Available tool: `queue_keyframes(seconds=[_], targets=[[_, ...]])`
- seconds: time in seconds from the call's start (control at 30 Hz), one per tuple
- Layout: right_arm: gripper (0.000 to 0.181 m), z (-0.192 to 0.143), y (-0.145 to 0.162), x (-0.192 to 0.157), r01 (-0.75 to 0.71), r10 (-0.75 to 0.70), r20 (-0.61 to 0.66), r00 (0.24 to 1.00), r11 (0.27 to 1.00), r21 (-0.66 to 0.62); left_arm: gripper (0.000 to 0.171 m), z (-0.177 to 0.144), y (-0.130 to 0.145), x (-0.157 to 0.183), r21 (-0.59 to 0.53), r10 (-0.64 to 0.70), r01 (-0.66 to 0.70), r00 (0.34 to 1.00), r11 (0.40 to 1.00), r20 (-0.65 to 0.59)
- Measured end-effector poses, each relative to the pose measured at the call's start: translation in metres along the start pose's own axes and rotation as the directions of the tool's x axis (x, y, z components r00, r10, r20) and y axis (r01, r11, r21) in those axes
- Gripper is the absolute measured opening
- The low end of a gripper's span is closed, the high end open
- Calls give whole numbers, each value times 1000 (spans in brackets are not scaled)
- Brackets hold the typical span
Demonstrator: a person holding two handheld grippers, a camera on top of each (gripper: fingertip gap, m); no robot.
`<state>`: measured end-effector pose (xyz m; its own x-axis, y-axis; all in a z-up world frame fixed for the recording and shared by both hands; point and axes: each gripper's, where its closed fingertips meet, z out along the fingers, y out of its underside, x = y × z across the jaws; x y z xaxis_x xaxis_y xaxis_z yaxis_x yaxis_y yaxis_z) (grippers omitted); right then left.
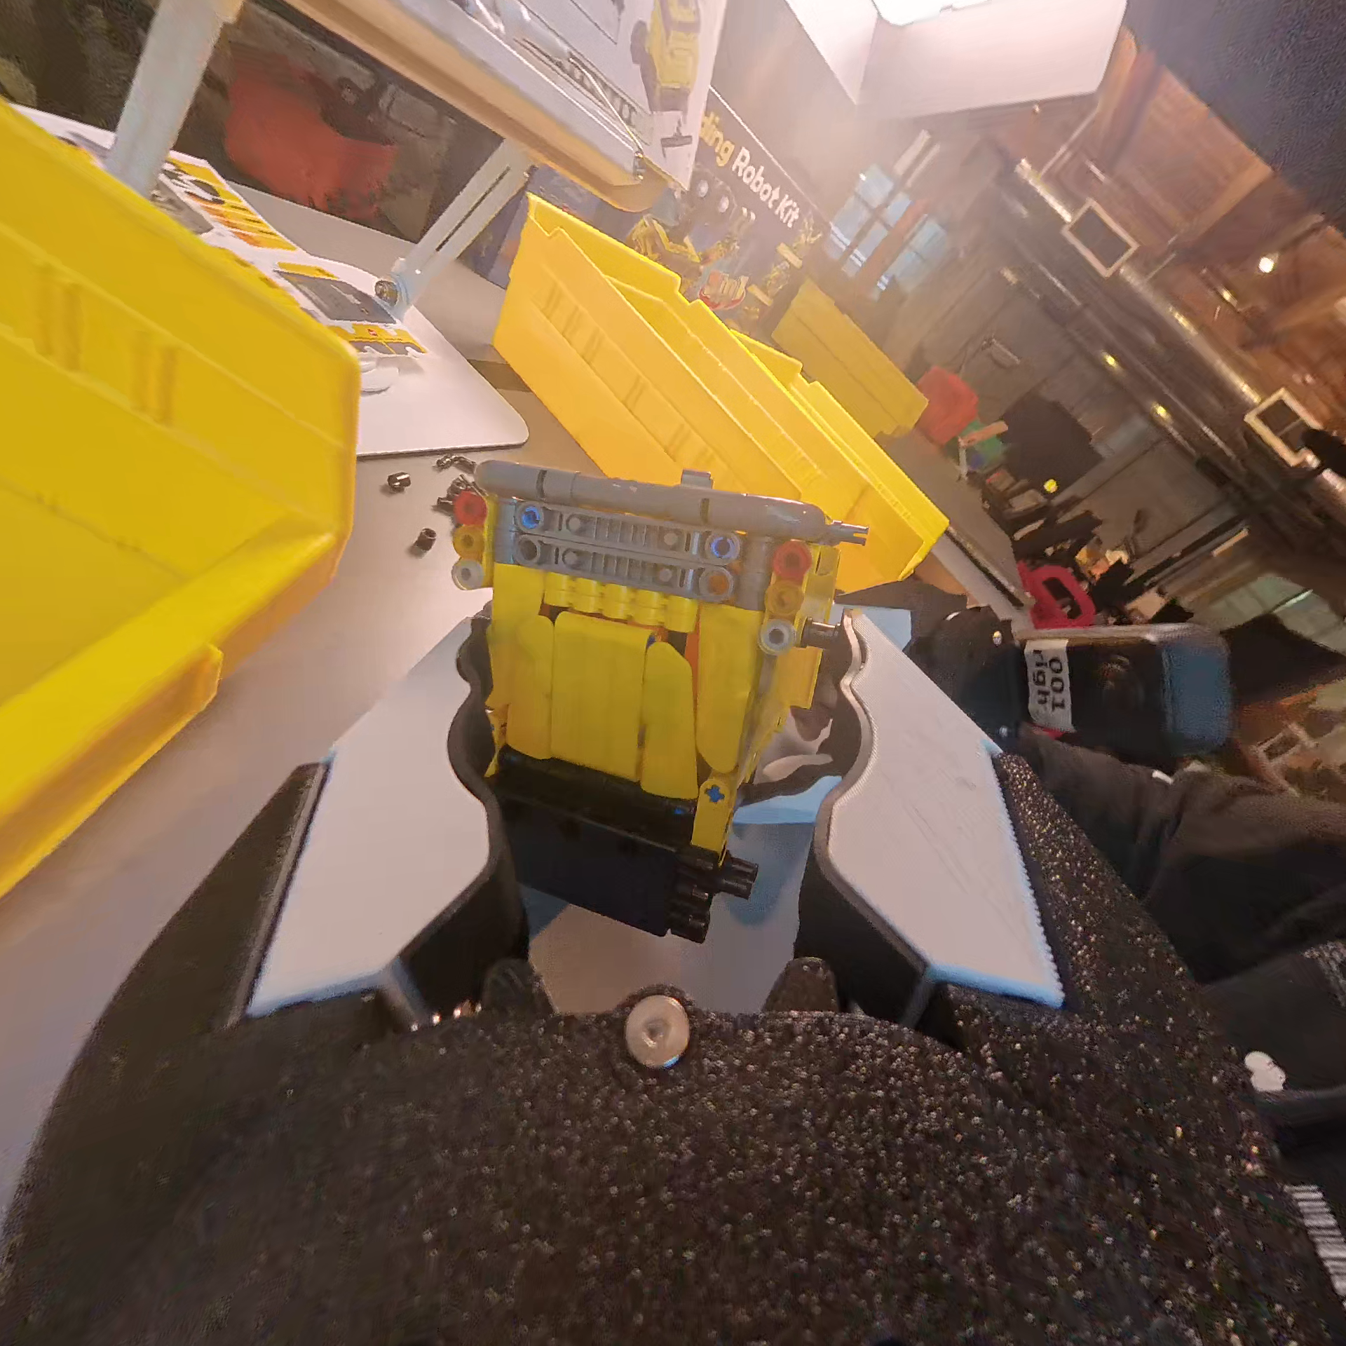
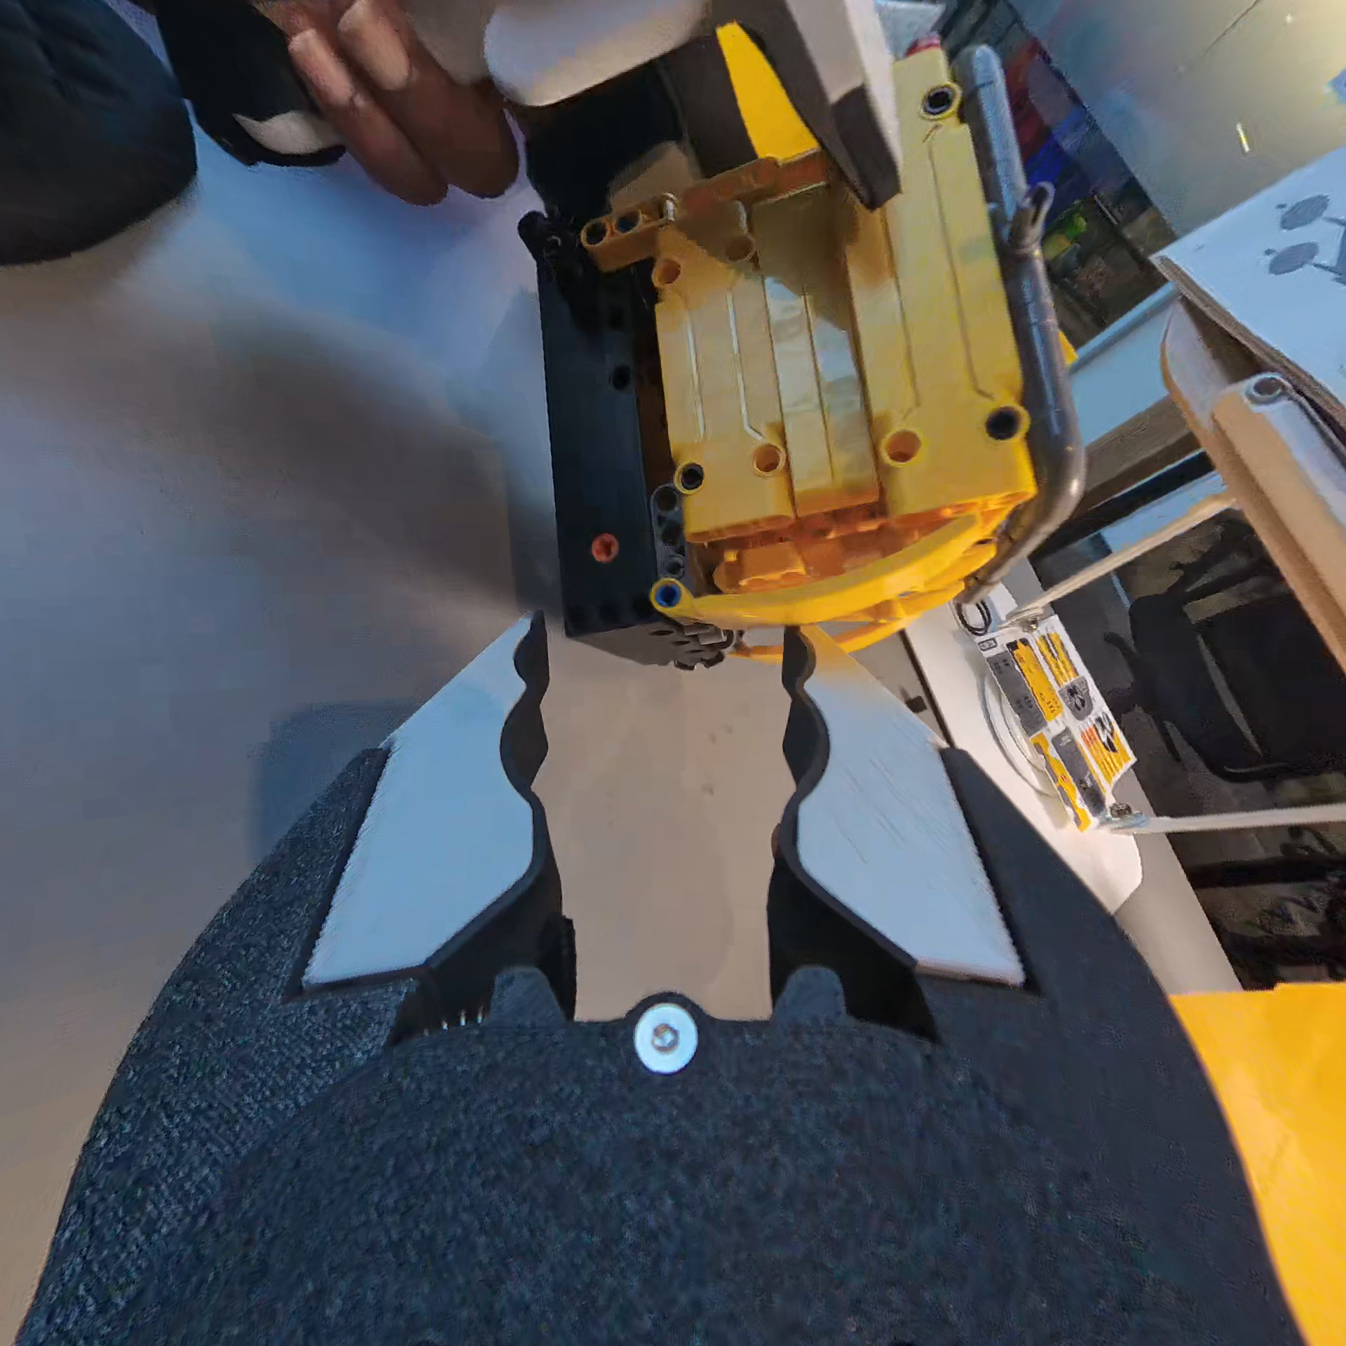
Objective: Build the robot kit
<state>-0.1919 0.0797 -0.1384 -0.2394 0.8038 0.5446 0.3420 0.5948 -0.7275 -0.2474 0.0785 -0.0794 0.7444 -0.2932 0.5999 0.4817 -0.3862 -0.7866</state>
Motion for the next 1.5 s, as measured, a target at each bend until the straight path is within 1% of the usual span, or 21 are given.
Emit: queue_keyframes(seconds=[0.1,0.17,0.2,0.23,0.33,0.4,0.43,0.5,0.57,0.6,0.63,0.7,0.77,0.9,0.97,1.03,1.1,1.17,1.27,1.4,1.5], targets=[[52,9,-4,5,-15,15,-17,1000,1000,0,92,-6,-2,-9,25,-78,78,997,997,4],[41,9,-5,1,-22,22,31,999,1000,12,92,-9,0,-11,11,-109,109,994,994,-11],[40,8,-6,1,-27,26,43,999,999,21,93,-10,2,-12,-1,-113,113,993,994,-17],[38,6,-9,1,-35,33,61,998,999,34,94,-10,6,-11,-23,-110,110,994,994,-26],[37,-9,-21,3,-161,146,171,974,984,75,114,-9,19,3,-110,-82,72,993,991,-86],[36,-18,-22,4,-210,189,245,951,976,65,117,-13,26,12,-168,-37,18,993,986,-113],[36,-21,-24,5,-245,216,272,938,967,75,117,-16,29,16,-187,-2,-21,992,982,-124],[35,-28,-27,4,-343,295,346,891,935,85,107,-24,28,26,-191,57,-85,987,978,-151],[34,-34,-30,4,-463,391,424,817,883,78,98,-34,26,35,-192,100,-135,978,972,-182],[35,-35,-29,2,-493,415,458,786,868,59,92,-38,26,39,-186,121,-158,973,970,-197],[35,-35,-25,-2,-496,419,477,773,868,40,89,-40,27,40,-184,136,-174,970,967,-202],[36,-33,-22,-3,-478,399,467,789,876,60,83,-38,32,35,-202,166,-200,971,959,-173],[36,-32,-20,-2,-477,398,463,792,877,61,81,-36,44,32,-254,201,-238,966,937,-165],[38,-35,-13,-4,-423,361,452,816,905,40,74,-33,55,29,-304,300,-331,943,893,-145],[45,-37,-5,-6,-380,335,447,829,925,12,71,-30,63,25,-342,361,-382,924,859,-126],[51,-37,3,-6,-337,313,430,847,941,-21,67,-28,76,26,-387,412,-435,899,813,-147],[52,-38,7,-8,-309,297,429,853,950,-44,68,-25,85,24,-423,482,-497,863,758,-151],[53,-40,10,-12,-274,274,438,856,959,-64,68,-23,89,23,-437,527,-536,836,722,-155],[55,-46,9,-12,-272,270,457,847,960,-64,63,-24,89,22,-432,546,-554,823,712,-155],[56,-52,11,-2,-293,287,437,853,954,-53,55,-25,85,24,-402,556,-567,816,719,-155],[54,-55,12,3,-317,303,427,852,948,-41,53,-25,85,24,-404,571,-578,807,709,-152]])
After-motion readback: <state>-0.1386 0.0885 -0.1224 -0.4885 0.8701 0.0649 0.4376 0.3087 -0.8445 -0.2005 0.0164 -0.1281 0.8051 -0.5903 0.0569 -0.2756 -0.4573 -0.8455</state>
